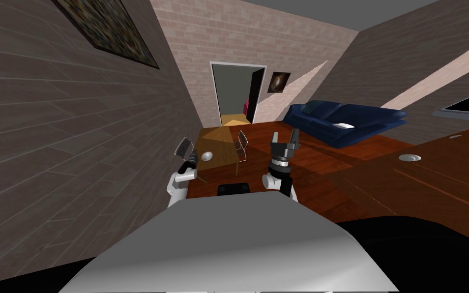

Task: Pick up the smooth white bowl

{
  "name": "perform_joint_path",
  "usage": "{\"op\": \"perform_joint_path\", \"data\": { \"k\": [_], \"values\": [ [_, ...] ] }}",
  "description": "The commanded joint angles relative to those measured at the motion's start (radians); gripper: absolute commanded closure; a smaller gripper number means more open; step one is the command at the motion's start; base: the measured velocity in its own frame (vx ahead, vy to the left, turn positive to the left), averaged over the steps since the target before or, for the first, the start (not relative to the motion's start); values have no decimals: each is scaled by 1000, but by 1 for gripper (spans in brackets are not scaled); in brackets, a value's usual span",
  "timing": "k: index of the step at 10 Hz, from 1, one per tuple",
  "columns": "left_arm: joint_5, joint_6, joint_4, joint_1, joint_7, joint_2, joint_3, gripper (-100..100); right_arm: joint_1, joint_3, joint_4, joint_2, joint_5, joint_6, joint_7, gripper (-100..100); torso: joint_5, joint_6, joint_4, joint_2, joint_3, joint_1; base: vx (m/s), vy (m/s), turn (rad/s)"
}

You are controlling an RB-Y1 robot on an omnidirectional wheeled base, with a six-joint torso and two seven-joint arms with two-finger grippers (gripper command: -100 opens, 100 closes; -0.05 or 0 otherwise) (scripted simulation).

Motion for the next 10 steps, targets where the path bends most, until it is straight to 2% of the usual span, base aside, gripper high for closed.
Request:
{"op": "perform_joint_path", "data": {
  "k": [1, 2, 3, 4, 5, 10],
  "values": [
    [11, 50, 47, -21, 12, 1, 8, -100, 0, 0, 0, 0, 0, 0, 0, 0, 0, 0, 0, 0, 0, 0, 15, -33, -73],
    [18, 75, 81, -38, 22, -1, 14, -100, 0, 0, 0, 0, 0, 0, 0, 0, 0, 0, 0, -1, 0, 0, 32, -36, -89],
    [18, 88, 81, -38, 22, -1, 14, -100, 0, 0, 0, 0, 0, 0, 0, 0, 0, 0, 0, -2, -1, 0, 28, -25, -43],
    [27, 125, 113, -54, 33, -2, 20, -100, 0, 0, 0, 0, 0, 0, 0, 0, 0, 0, 0, -1, -1, 1, 26, -20, -64],
    [27, 125, 113, -54, 33, -2, 20, -100, 0, 0, 0, 0, 0, 0, 0, 0, 0, 0, 0, -1, -1, 1, 20, -11, -31],
    [74, 269, 253, -118, 84, -2, 43, -100, 0, 0, 0, 0, 0, 0, 0, 0, 0, 0, -1, -4, -3, 2, 60, -8, -60]
  ]
}}
